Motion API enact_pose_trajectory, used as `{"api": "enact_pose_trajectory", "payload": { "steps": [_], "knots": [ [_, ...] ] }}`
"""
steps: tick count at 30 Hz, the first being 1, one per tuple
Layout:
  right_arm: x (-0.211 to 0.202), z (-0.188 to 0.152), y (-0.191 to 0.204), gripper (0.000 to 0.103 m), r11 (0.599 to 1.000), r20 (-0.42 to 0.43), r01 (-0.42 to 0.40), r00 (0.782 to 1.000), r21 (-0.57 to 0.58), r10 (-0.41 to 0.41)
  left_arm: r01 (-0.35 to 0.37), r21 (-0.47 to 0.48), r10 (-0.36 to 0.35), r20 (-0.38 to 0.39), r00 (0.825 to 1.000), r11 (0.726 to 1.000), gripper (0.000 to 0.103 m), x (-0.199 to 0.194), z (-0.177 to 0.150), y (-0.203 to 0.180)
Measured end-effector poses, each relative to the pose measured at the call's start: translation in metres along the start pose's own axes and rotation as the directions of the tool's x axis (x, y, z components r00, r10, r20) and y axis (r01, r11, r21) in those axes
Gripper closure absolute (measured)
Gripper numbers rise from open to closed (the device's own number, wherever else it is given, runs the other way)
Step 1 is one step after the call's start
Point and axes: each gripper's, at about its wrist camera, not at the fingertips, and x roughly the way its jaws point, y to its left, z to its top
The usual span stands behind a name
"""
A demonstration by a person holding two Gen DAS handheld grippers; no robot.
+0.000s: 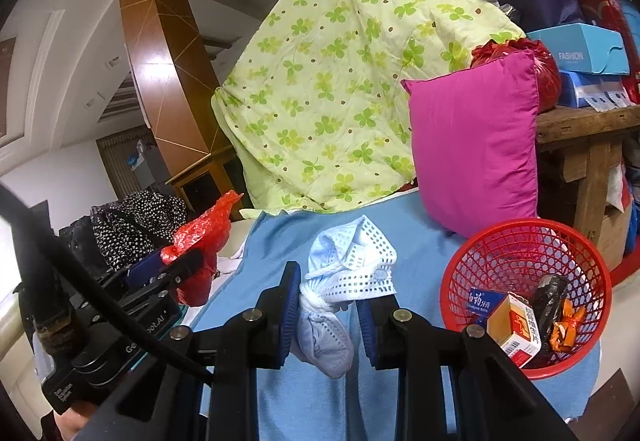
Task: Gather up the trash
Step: 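Lift the red bag with the left gripper and the mask with the right toward the basket, then hold the red bag in the left gripper and the mask in the right beside the basket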
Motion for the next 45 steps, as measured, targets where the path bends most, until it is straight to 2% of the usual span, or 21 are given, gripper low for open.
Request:
{"api": "enact_pose_trajectory", "payload": {
  "steps": [18, 45],
  "knots": [
    [-0.010, -0.002, -0.008, 0.074, 1.000, 0.018, 0.010, 1.000, 0.029, -0.010, 0.030, 0.026, -0.030, -0.005, 1.000, 0.999, 0.058, 0.003, 0.002, -0.001],
    [-0.029, -0.002, -0.049, 0.074, 0.993, 0.041, 0.051, 0.998, 0.104, -0.055, 0.075, 0.092, -0.074, -0.014, 0.997, 0.993, 0.058, 0.010, 0.002, -0.038]
  ]
}}
